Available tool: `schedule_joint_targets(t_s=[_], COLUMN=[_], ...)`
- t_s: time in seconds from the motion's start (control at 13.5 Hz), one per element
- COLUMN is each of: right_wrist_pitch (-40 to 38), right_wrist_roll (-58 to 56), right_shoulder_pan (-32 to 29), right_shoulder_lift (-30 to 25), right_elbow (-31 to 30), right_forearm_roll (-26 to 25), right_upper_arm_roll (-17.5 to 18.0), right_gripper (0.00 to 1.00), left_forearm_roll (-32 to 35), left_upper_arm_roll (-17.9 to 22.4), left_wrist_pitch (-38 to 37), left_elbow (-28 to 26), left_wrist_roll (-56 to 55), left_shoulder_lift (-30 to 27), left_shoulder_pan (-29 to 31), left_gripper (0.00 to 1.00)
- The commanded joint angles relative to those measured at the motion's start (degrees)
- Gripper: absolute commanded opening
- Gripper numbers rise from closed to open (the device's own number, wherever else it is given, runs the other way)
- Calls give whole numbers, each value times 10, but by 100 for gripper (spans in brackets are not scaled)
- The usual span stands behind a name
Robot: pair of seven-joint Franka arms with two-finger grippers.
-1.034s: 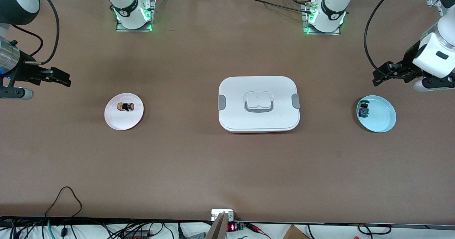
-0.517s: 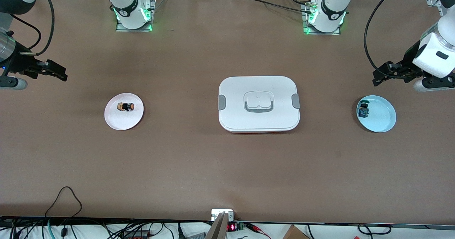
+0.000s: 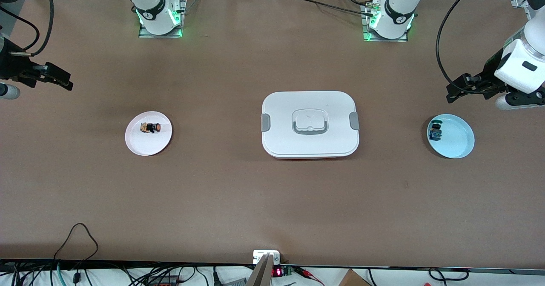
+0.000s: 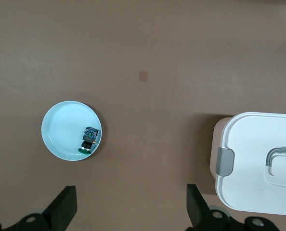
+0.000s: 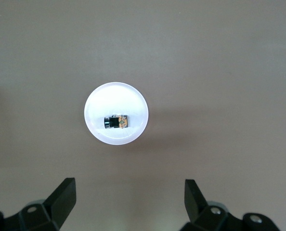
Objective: Transfer orange switch to right arm and place
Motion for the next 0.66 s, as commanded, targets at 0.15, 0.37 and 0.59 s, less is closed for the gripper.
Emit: schedule_joint_targets(t_s=[0.15,0.37,0.59], right_wrist_pitch=[-15,-23,-32], right_wrist_roll=[-8,-10,-9], right_shoulder_pan=[-4,-2,-1], right_shoulder_lift=[-3,-6,-7], right_elbow=[11,11,11], right_forearm_roll=[14,13,13], right_upper_arm_roll=[7,10,10], right_gripper=[100,100,100], left_forearm_roll=[6,6,6], left_upper_arm_roll=[0,0,0], left_wrist_pitch=[-5,-5,-5], left_elbow=[8,8,8], left_wrist_roll=[6,6,6], left_shoulder_lift=[1,1,2], left_shoulder_pan=[0,-1,0], left_gripper=[100,100,100])
